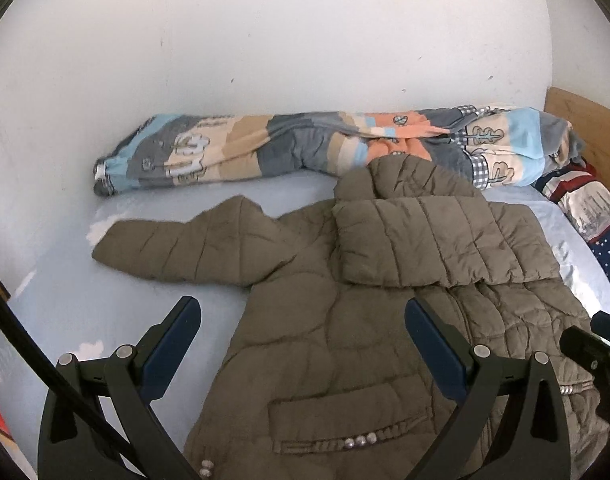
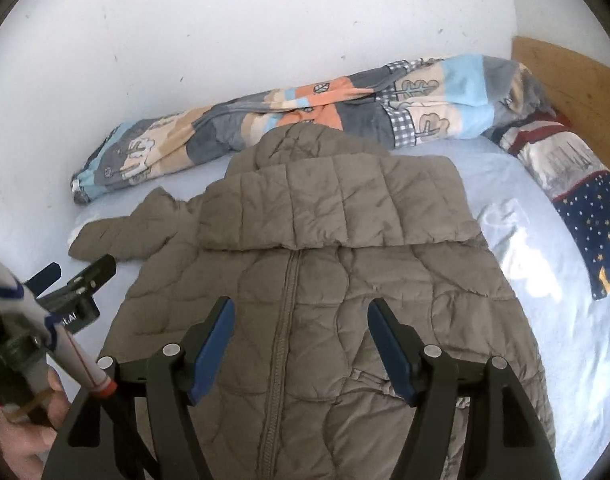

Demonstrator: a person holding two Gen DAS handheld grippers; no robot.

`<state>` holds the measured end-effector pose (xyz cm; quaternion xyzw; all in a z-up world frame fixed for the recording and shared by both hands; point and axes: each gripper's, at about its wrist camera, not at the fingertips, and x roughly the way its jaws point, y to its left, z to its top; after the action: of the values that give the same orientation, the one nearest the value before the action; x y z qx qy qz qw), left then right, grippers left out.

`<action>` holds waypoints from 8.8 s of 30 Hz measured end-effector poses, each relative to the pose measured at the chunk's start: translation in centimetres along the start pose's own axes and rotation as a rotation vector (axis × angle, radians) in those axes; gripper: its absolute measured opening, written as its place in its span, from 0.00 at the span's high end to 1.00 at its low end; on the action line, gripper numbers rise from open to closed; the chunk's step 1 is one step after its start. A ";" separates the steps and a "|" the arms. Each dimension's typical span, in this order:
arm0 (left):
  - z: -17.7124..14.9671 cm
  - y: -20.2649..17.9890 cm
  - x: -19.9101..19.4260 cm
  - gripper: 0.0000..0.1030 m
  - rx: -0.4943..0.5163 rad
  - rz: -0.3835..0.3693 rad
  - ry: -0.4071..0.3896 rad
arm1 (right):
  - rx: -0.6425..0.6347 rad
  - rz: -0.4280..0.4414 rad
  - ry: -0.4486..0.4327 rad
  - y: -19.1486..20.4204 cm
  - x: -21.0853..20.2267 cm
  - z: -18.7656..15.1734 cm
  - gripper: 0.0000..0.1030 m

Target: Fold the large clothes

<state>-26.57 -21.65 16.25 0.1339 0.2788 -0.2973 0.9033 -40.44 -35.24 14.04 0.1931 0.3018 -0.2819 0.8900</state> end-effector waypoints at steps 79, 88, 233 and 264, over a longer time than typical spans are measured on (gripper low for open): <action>-3.0 43.0 27.1 0.34 -1.034 -0.105 0.120 | -0.073 0.008 0.085 -0.5 5.6 -1.1 0.28; 1.5 41.2 23.3 0.86 -0.946 -0.048 0.011 | -0.026 -0.007 0.067 -1.7 5.3 -0.7 0.28; -12.0 -1.1 5.1 0.26 -0.015 -0.100 0.423 | 0.034 -0.130 0.285 -6.2 6.9 -5.3 0.28; -10.9 -7.4 2.1 0.26 0.253 -0.018 0.188 | -0.096 -0.126 0.208 -2.2 6.5 -4.6 0.28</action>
<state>-34.34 -24.02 5.67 0.2714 0.3235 -0.3243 0.8465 -39.53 -37.10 6.08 0.1593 0.4169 -0.3009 0.8428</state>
